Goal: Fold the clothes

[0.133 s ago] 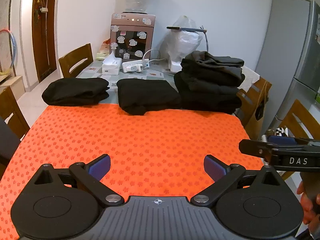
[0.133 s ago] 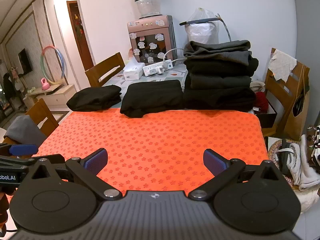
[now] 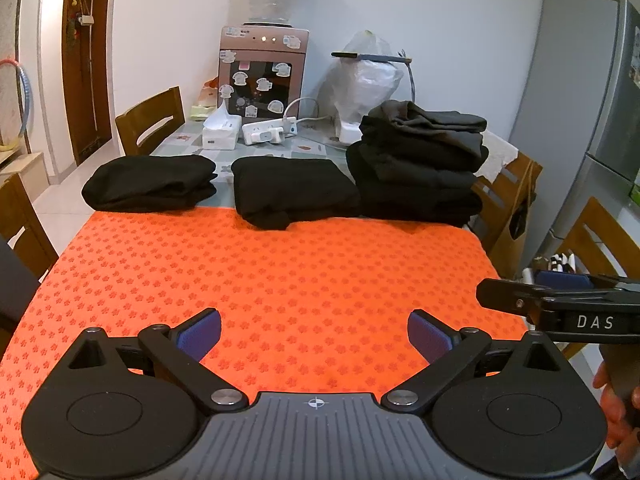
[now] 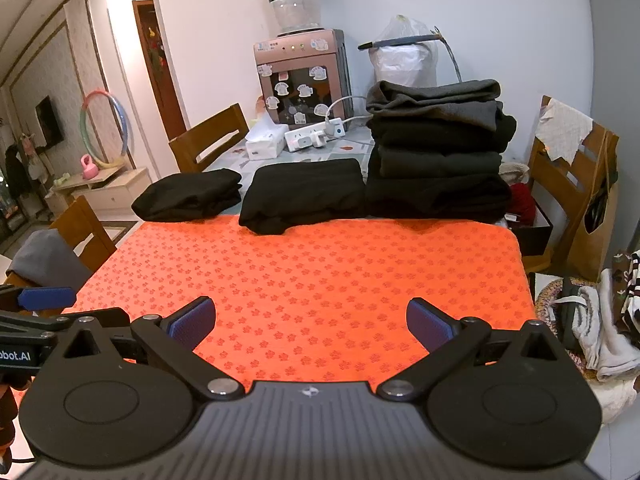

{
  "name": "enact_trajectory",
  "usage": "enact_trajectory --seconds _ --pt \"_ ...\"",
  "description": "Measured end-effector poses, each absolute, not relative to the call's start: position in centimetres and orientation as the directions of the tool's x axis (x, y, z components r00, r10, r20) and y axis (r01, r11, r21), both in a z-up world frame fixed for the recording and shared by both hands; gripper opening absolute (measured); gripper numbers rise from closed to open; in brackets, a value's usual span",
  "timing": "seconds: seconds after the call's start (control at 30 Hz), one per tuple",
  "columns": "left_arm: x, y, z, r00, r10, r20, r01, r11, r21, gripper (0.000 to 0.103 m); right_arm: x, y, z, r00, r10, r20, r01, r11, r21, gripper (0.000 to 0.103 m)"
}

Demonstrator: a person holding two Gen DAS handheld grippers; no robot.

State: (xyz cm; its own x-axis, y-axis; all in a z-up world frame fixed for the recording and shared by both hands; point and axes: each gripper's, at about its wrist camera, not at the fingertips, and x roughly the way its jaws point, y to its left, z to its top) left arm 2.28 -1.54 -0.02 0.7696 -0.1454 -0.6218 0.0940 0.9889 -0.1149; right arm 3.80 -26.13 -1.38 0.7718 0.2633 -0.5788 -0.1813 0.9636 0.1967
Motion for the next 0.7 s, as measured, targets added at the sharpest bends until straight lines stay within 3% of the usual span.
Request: enact_trajectory --seconds 0.7 --pt "2.62 -1.97 -0.13 0.763 -0.144 -0.63 0.091 0.989 -0.115 0.1 3.99 -26.29 -1.54 0.77 0.262 -0.581 -0.178 0.964 0.199 0.103"
